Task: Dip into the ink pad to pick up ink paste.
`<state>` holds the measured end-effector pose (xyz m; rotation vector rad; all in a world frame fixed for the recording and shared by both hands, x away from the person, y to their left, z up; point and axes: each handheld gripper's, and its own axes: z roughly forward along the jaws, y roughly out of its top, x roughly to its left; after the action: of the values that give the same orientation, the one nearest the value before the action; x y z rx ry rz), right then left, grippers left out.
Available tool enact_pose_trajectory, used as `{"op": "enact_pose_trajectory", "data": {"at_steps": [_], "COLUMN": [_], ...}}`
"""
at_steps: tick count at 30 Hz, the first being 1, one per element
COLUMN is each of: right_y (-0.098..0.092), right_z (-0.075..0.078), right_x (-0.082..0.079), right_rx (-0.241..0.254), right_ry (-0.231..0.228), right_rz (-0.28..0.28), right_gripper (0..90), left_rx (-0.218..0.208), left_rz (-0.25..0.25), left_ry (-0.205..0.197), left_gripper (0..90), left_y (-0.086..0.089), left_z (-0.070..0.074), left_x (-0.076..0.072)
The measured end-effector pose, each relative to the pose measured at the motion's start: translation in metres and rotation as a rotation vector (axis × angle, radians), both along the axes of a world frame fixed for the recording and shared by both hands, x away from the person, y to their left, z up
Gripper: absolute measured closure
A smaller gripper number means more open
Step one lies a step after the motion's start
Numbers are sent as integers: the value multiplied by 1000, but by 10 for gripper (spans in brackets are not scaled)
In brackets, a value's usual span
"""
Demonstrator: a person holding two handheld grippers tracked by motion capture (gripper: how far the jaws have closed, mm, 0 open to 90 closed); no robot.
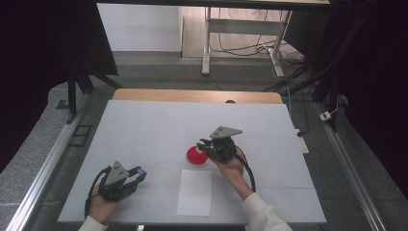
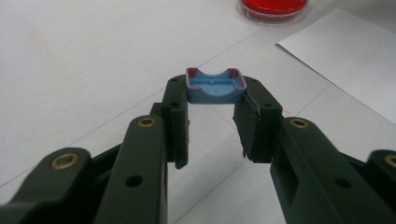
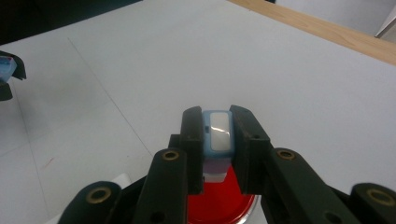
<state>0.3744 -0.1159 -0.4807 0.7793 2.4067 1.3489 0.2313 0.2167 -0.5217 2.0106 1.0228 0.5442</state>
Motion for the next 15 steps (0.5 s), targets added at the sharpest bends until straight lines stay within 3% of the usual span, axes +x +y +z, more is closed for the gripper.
{"op": "enact_pose_trajectory", "data": {"at_steps": [15], "right_y": [15], "right_z": [-7], "right_x": [2], "right_rx": [-103], "right_ry": [8], "right_rz": [28], "right_gripper": [749], "left_rx": [13], "left_rz": [-6], "left_ry": [-2], "left_gripper": [657], "left_y": [-4], "left_z": [0], "left_x": [-2]}}
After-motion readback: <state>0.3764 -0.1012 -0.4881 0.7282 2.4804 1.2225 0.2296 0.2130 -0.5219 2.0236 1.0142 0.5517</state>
